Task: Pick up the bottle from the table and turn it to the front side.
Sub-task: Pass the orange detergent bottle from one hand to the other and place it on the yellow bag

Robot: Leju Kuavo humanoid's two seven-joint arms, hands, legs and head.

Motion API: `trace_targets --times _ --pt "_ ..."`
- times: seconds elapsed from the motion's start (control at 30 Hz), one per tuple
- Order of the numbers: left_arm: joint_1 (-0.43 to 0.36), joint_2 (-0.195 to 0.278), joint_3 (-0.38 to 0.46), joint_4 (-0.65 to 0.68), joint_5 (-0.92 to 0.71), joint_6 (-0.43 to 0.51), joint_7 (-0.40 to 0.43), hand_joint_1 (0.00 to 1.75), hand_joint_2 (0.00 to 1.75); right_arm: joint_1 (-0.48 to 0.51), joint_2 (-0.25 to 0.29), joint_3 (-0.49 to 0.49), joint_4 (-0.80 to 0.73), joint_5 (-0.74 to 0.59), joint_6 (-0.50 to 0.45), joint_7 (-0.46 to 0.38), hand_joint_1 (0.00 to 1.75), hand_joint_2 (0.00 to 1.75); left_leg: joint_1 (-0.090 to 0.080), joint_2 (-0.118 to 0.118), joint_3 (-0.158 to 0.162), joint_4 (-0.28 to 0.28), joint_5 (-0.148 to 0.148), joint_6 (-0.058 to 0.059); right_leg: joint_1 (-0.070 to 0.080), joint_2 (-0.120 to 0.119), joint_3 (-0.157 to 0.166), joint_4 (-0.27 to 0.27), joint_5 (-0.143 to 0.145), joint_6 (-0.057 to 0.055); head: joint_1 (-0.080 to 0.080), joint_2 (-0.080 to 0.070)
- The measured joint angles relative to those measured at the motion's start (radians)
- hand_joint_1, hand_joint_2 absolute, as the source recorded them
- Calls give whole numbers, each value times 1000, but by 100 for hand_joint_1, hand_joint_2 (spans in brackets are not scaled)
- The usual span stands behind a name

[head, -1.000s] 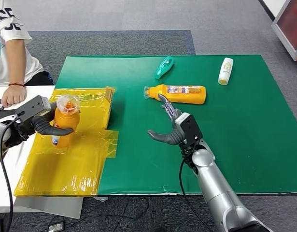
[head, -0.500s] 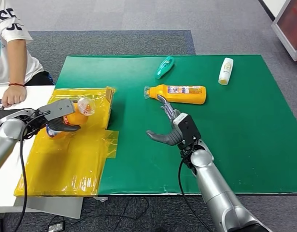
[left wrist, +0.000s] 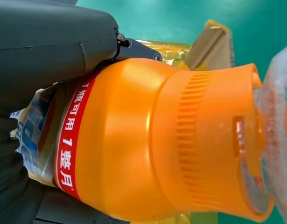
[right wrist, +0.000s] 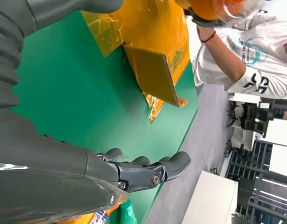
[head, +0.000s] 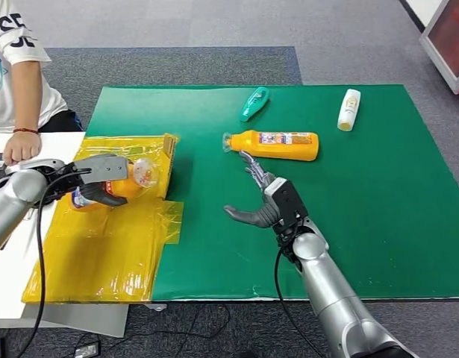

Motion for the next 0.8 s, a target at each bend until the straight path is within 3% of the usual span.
trace_targets --times 0.17,0.4,0.63,0.8 --pt "-57 7 -40 12 35 -39 4 175 175 -2 6 3 8 -1 5 -5 0 175 0 0 0 0 0 0 0 0 1 0 0 0 0 0" --pt "-157 58 -171 52 295 -204 52 175 175 -19 21 35 35 -19 22 -22 0 175 0 0 0 0 0 0 0 0 0 0 0 0 0 0" --pt "-234 118 -304 72 459 -217 60 175 175 -41 31 70 55 -36 24 -27 0 175 0 0 0 0 0 0 0 0 1 0 0 0 0 0" --pt "-247 131 -369 80 473 -179 62 175 175 -54 39 83 58 -39 27 -26 0 175 0 0 0 0 0 0 0 0 1 0 0 0 0 0"
